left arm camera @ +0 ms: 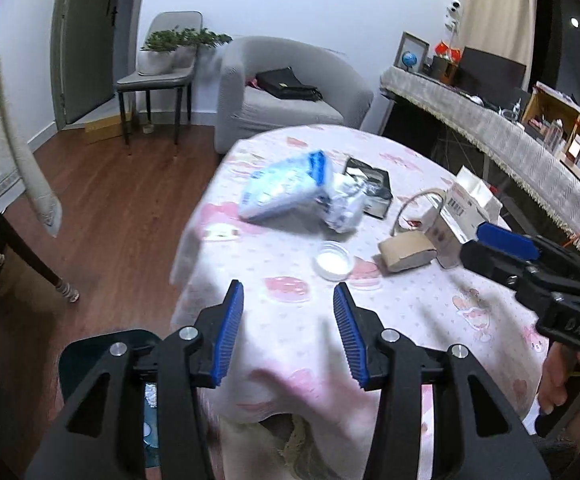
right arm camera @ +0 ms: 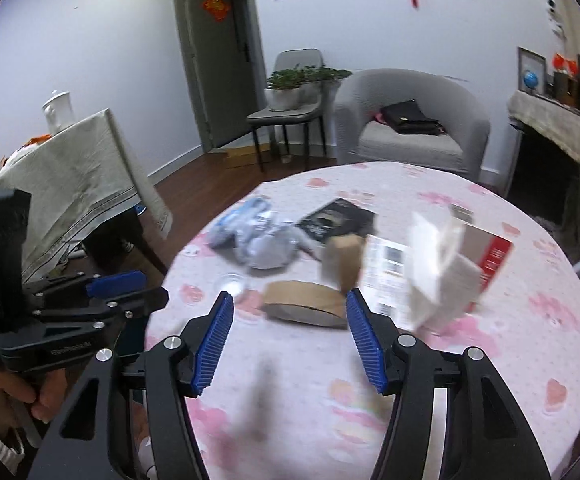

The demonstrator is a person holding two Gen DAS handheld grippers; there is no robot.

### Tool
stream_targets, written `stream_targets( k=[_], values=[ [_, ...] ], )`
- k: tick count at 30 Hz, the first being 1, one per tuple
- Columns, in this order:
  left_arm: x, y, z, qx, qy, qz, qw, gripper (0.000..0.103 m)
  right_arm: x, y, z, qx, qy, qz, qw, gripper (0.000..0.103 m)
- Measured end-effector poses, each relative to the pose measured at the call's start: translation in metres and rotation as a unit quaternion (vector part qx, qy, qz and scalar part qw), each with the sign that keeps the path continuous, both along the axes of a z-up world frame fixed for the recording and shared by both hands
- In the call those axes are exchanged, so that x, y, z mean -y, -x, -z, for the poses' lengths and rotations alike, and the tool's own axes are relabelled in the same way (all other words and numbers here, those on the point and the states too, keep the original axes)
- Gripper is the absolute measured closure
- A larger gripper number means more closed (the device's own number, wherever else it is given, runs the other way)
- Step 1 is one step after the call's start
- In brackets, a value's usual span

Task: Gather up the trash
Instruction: 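Lift both tools from the bin back toward the table, then grasp the white label card with the right gripper while the left gripper grasps another clear lid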

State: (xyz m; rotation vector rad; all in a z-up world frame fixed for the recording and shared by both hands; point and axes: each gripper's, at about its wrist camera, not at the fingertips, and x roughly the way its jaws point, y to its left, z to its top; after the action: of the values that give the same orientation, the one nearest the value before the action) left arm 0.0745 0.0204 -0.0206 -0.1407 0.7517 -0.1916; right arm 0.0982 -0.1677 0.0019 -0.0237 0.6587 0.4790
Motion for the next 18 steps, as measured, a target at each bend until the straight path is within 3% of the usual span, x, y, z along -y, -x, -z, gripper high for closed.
stream_targets(
  k=[15, 17, 18],
  values=[
    [0.037, -0.033, 0.014, -0.017, -0.017, 0.004, 0.9997, 0.052, 0.055, -0.006, 0.014, -0.035, -0.040, 0.031, 0.998, 0.042],
    [0.038, -0.036, 0.014, -0.016, -0.014, 0.002, 0.9998, 0.054, 0.059, -0.009, 0.015, -0.041, -0.052, 0.032, 0.997, 0.042],
    [0.039, -0.037, 0.014, -0.016, -0.015, 0.001, 0.9998, 0.060, 0.060, -0.010, 0.017, -0.045, -0.056, 0.033, 0.997, 0.042]
  ],
)
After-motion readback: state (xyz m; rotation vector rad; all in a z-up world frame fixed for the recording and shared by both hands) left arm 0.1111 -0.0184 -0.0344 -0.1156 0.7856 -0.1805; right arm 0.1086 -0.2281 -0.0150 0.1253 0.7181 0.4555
